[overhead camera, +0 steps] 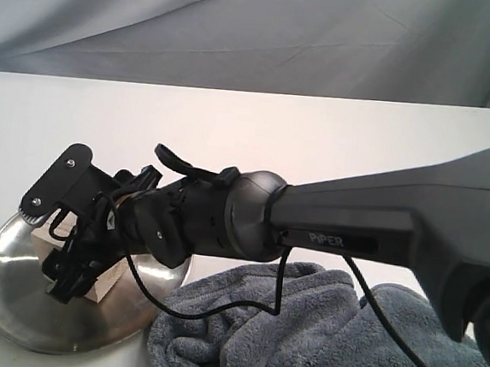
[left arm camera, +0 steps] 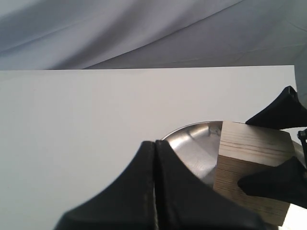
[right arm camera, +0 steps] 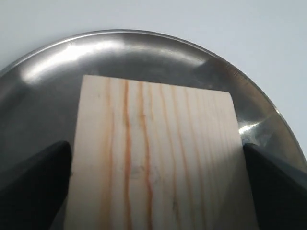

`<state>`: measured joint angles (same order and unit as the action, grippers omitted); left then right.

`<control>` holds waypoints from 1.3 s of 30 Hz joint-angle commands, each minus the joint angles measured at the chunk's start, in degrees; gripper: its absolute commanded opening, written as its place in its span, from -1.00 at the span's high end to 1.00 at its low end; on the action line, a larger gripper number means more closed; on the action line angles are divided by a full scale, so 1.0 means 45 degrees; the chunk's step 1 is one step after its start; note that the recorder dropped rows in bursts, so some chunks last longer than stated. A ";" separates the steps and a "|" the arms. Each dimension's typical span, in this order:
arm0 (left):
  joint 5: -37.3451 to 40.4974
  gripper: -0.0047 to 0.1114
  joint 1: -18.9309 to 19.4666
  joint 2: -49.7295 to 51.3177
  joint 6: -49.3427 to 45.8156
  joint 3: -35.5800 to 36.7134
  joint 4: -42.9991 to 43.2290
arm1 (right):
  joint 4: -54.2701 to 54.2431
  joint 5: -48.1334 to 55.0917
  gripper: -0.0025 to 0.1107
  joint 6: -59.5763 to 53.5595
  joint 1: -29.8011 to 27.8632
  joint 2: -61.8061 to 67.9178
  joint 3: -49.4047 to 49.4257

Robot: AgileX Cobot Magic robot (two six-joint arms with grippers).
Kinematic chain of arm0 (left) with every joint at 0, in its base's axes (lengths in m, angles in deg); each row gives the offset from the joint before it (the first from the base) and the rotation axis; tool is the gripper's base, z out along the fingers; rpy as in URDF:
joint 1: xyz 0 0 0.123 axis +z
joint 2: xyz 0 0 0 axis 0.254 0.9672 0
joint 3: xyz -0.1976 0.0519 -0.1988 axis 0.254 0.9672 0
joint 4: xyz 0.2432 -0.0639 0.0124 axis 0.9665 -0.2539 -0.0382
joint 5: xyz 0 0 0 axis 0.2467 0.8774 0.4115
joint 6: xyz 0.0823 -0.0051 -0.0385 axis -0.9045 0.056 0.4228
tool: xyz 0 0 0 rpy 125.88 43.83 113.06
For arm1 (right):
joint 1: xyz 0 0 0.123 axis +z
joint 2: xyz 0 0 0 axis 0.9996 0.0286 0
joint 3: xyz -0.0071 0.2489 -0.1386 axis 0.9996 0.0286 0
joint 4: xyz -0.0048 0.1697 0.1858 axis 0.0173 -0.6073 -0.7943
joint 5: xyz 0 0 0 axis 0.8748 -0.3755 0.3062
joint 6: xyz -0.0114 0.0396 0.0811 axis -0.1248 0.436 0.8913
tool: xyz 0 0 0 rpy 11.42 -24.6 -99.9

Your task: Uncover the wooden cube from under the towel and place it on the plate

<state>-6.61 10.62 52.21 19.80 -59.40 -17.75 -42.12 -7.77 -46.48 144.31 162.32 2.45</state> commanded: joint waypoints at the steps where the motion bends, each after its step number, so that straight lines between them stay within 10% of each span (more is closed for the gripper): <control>1: -0.0128 0.92 -0.0038 -0.0044 0.0028 0.0045 0.0002 | 0.0412 -0.0207 -0.88 -0.0218 0.0021 -0.0090 -0.0159; 10: -0.0128 0.92 -0.0038 -0.0044 0.0056 0.0045 0.0002 | 0.0550 -0.0318 -0.90 -0.0242 0.0021 -0.0984 -0.0159; 27: -0.0128 0.92 -0.0038 -0.0044 0.0061 0.0045 0.0002 | 0.2633 0.6180 -0.67 0.0870 -0.1390 -0.8724 -0.0159; 39: -0.0128 0.92 -0.0038 -0.0044 0.0027 0.0045 0.0002 | 0.3523 1.0589 0.64 0.1915 -0.2982 -1.2251 -0.0159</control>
<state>-6.61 10.62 52.21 19.80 -59.40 -17.75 -28.11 35.78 -38.54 131.60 110.54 1.99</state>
